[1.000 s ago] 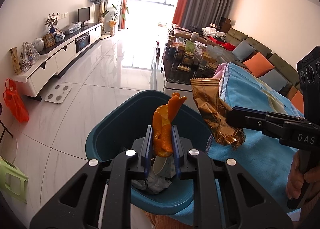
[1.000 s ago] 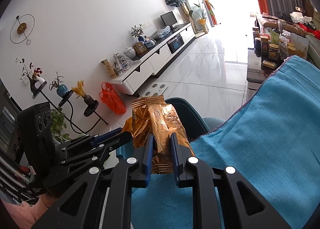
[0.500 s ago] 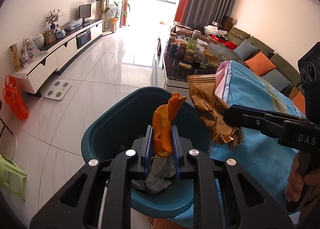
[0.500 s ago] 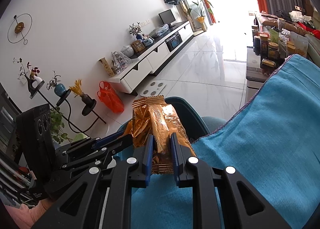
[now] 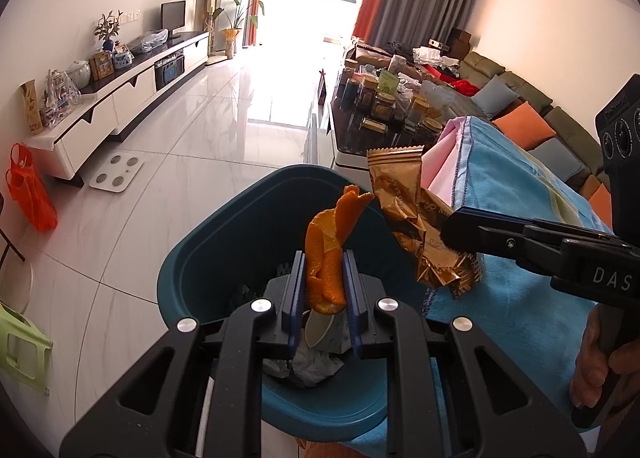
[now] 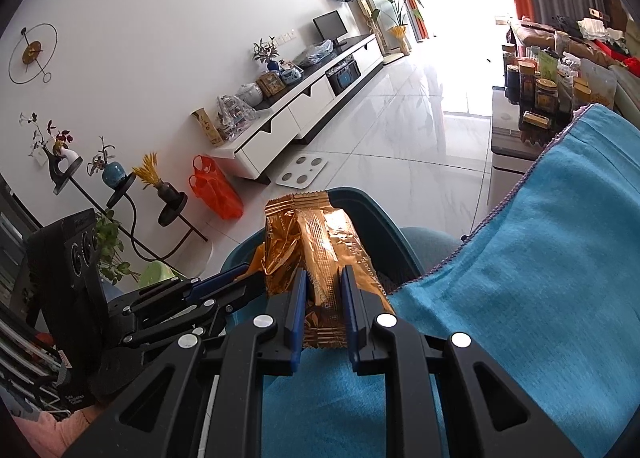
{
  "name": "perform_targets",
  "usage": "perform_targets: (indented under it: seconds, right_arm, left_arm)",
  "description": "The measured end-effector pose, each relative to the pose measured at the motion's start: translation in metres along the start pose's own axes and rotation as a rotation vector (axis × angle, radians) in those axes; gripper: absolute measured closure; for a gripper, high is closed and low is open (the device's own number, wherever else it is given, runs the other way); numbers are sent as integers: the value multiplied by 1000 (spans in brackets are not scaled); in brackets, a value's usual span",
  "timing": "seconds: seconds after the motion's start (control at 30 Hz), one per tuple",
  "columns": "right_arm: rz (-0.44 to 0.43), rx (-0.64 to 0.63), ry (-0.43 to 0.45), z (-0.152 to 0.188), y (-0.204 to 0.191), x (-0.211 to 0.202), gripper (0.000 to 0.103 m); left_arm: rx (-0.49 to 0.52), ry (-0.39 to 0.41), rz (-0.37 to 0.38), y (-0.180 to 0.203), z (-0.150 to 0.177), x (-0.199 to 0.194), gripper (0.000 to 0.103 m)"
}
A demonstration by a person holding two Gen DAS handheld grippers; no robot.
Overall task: Collect trash
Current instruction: 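Hold the peel and wrapper above the teal bin opening, then open both grippers to drop the peel and wrapper into the teal bin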
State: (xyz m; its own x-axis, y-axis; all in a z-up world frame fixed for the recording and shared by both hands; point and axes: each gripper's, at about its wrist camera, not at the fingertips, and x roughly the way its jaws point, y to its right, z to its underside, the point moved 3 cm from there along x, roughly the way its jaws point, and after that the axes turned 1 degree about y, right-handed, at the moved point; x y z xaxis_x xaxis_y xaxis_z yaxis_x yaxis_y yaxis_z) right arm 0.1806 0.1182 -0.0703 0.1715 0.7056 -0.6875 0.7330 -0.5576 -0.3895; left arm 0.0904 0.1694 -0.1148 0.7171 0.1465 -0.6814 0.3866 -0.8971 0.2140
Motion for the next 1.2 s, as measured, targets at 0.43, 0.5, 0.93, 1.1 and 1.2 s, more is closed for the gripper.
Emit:
perform_targets:
  seconds: [0.43,0.5,0.93,1.1,1.2]
  right_arm:
    - [20,-3,-43,-3,-4,13,86]
    - [23,-3,-51,-3,-4,15,86]
    - [56,10,-113,-4,-6,33,82]
    - [63,9,-116,-3,-7,35,81]
    - [50,19,-105,-2,-5,32,78]
  left_arm:
    - [-8,-18,-7,-4,-2,9,84]
    - [-11,-21,-6,-5,-1,11,84]
    - [-31,-74,18,-6,0,31,80]
    - [-34,-88,28,-8,0,39,80]
    - [-36,-86,30,-8,3,41,74]
